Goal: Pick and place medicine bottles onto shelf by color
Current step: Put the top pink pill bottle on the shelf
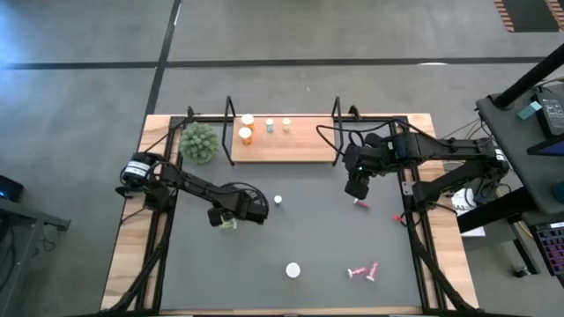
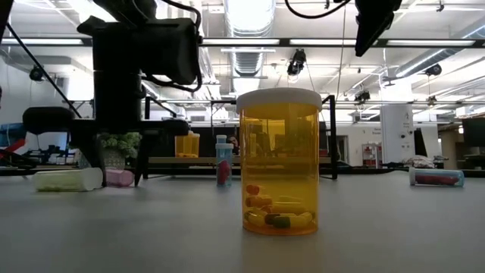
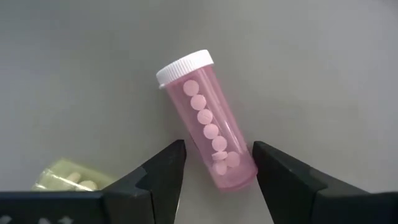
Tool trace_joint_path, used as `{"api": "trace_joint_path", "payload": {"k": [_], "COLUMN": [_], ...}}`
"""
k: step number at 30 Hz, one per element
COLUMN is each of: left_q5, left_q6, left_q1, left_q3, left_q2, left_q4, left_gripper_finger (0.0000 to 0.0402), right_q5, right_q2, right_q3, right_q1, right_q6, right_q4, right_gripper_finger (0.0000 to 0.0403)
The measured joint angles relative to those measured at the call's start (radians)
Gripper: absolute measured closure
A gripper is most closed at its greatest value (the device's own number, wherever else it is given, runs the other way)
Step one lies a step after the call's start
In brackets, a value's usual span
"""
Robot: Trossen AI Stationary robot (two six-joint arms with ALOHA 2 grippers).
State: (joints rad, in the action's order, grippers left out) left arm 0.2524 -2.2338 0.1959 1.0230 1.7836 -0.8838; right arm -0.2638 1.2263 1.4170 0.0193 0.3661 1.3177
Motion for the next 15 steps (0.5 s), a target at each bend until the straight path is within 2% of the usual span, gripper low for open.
{"api": "trace_joint_path", "payload": {"k": [8, 15], "left_q5": [0.018, 0.016], "left_q6": [-0.038, -0.036], "left_q1": [-0.001, -0.003], "left_q3": [-0.011, -0.011], "left_q2": [0.0, 0.001], "left_q4": [0.002, -0.015], "left_gripper_finger": [0.0228, 0.0274], "right_q5": [0.0, 0.0], "right_q2": [0.0, 0.0], "right_q3": [0.0, 0.0], "right_q1": [0.0, 0.0], "right_q6": [-0.045, -0.073], "right_q4": [-0.002, -0.018], "right_gripper_finger": [0.0225, 0.0225]}}
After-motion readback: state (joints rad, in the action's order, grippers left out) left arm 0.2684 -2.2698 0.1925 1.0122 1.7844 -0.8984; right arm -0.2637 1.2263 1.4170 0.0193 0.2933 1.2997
